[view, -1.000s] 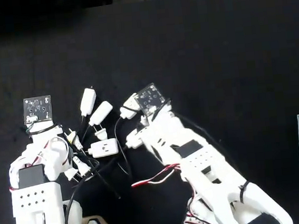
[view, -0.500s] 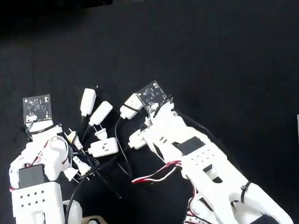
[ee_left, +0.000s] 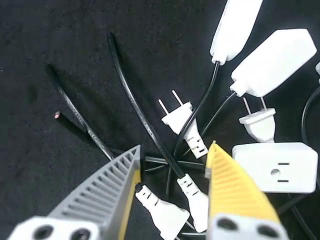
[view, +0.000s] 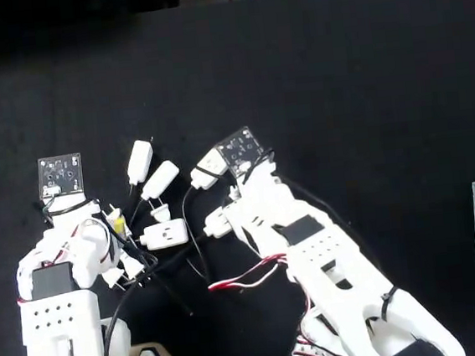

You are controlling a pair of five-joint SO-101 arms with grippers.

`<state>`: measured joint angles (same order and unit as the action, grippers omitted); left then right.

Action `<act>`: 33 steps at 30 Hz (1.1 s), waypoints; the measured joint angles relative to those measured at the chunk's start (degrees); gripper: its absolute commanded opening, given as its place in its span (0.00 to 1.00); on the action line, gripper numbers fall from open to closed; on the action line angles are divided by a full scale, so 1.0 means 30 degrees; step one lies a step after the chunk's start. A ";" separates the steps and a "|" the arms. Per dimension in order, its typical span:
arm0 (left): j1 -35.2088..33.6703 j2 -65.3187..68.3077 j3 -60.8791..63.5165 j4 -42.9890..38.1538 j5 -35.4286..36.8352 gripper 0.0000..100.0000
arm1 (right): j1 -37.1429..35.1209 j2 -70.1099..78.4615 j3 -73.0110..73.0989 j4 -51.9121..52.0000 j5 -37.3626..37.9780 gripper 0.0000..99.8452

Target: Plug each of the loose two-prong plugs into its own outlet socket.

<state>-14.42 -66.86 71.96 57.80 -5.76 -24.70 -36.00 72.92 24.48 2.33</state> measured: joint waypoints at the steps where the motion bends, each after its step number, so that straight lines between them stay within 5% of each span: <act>1: 0.0000 0.0000 0.0000 0.0000 0.0000 0.22 | 0.0000 0.0000 0.0000 0.0000 -0.0293 0.01; 21: 0.0000 0.0000 0.0410 -0.0059 0.0000 0.22 | -0.0762 -0.1729 0.1905 -0.1377 -0.3663 0.01; 28: 0.0029 0.0000 0.0352 -0.0059 0.0000 0.29 | -0.0967 -0.7648 0.1993 0.2227 -0.4484 0.01; 33: 0.2725 0.0000 0.0234 -0.0059 -0.1377 0.29 | -0.0733 -1.2806 0.1993 0.4425 -0.5392 0.01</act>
<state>-6.24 -66.86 72.66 57.63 -9.89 -26.90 -74.42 78.90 37.76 -13.85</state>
